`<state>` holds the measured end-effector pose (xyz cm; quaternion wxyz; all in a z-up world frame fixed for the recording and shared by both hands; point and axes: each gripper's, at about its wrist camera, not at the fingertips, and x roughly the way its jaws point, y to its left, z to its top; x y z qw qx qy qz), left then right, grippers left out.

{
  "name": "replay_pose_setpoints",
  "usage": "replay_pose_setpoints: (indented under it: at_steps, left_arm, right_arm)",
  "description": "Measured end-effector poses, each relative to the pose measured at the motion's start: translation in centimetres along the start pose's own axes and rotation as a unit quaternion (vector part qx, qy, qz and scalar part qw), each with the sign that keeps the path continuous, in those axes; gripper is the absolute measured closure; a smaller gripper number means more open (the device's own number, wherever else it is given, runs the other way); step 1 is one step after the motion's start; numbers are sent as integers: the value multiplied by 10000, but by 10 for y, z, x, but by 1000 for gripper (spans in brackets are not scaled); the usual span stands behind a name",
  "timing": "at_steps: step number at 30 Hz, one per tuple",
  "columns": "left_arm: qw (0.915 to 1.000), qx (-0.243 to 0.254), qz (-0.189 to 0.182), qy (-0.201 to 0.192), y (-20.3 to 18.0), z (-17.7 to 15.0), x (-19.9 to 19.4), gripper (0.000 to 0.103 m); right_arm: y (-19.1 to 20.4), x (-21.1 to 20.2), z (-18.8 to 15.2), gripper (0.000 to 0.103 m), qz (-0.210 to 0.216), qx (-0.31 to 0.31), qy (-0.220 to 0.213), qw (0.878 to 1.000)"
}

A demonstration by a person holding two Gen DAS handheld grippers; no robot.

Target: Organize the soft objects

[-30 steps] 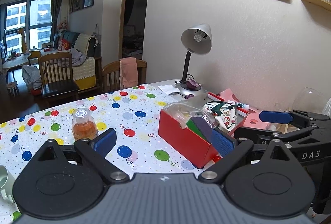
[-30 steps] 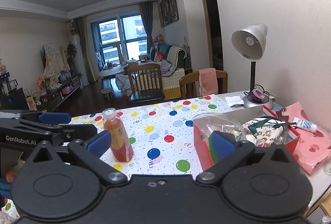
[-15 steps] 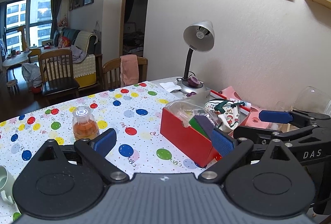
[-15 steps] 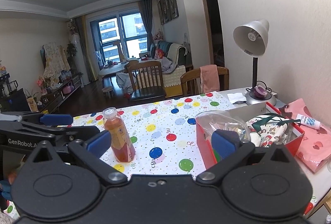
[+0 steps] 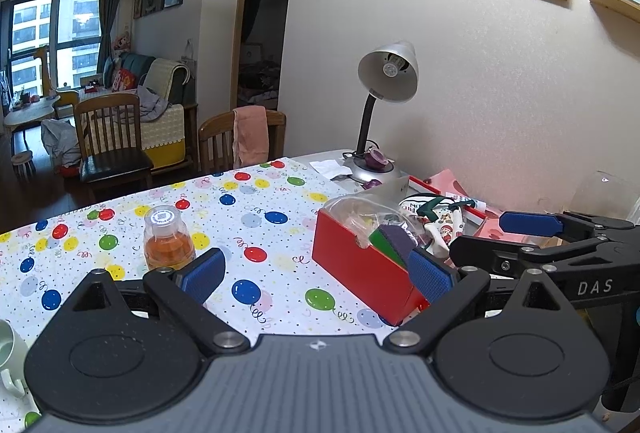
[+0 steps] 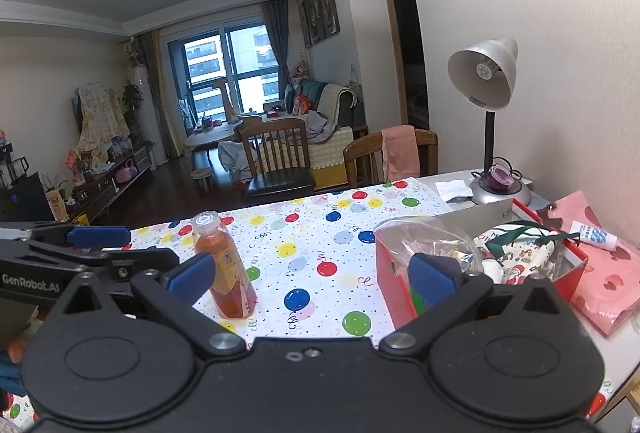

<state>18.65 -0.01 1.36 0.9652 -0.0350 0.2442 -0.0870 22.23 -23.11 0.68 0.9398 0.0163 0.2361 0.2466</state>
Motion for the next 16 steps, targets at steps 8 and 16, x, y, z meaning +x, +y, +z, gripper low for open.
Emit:
replay_pose_setpoints:
  at_steps: [8,16]
  left_arm:
    - [10000,-71,-65,5,2,-1,-1,5]
    - [9999,-122,-64,31,6,-4,-2,5]
  right_arm:
    - [6,3,0,0,-24,-11,54,10000]
    - [11,7,0,0,-54,-2,118,9999]
